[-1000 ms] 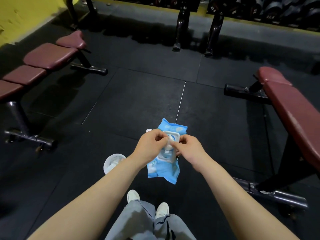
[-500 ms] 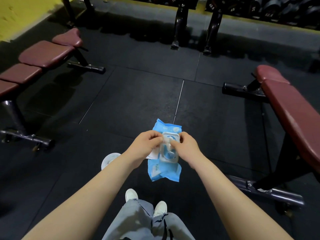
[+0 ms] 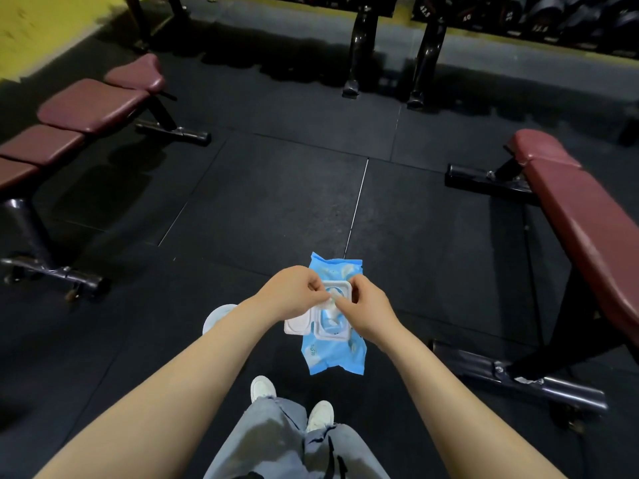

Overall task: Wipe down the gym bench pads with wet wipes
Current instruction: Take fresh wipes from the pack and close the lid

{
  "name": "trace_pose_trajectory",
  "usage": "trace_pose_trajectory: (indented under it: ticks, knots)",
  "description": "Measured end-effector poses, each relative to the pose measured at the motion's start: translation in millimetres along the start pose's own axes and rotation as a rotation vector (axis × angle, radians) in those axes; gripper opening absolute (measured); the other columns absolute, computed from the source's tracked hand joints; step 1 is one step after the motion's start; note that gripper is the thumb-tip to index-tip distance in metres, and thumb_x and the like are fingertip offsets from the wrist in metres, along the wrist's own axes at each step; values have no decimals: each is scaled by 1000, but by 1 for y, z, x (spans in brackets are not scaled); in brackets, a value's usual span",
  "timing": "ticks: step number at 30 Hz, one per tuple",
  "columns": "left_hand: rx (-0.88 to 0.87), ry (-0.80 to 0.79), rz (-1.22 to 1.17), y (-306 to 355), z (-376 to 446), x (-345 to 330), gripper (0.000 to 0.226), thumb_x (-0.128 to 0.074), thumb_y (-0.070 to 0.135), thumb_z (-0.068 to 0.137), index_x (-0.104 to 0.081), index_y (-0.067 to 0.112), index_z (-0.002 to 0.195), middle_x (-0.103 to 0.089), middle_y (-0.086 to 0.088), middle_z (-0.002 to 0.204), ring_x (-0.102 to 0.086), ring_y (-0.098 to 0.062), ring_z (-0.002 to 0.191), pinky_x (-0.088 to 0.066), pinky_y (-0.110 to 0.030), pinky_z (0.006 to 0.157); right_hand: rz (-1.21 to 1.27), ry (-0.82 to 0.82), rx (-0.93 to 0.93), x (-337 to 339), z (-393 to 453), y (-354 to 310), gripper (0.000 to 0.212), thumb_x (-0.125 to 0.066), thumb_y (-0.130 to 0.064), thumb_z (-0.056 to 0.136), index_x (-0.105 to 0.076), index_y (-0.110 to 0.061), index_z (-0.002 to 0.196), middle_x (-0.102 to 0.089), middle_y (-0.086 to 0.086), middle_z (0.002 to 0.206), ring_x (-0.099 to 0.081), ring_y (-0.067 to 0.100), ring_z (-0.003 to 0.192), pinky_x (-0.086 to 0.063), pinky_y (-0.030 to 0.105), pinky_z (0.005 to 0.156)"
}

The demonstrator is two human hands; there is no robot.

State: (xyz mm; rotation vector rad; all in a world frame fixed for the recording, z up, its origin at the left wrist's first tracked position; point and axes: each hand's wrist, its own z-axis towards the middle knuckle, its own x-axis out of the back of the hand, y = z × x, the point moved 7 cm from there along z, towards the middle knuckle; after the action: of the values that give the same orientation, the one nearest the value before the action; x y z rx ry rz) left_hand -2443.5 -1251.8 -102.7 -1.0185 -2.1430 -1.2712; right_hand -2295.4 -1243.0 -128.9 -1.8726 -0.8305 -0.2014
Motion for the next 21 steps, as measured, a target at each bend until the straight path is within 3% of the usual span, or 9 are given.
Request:
trace_pose_trajectory:
  ticks: [5,10,15,21]
  knots:
    - [-67,96,-122,6,-4,-1,12,-62,24,92,-61,18,81,-60,5,79,-50,-10,69,-37,-20,61,-8,-3,-92,-1,9,9,12,-62,-23,89,-56,-20,98,-64,-1,95,-66,22,90,-58,39,77]
    - [-132,188,-286,7,-11,0,11,-62,22,94,-62,17,85,-61,6,78,-51,-6,67,-40,-15,61,89,10,-159,4,16,11,6,-59,-17,89,-58,-20,95,-64,0,95,-62,14,82,-50,25,62]
    - [-200,244,-437,6,-20,3,10,-60,18,95,-62,19,85,-60,12,75,-52,3,66,-42,-11,62,253,4,-232,1,18,19,9,-57,-13,88,-61,-15,96,-67,5,100,-64,18,83,-51,27,63]
    - [-161,140,-488,1,-19,-6,12,-55,21,99,-61,19,89,-60,13,80,-52,2,69,-44,-15,66,317,42,-218,-6,16,17,9,-58,-11,89,-58,-17,96,-64,2,96,-59,12,76,-44,22,57]
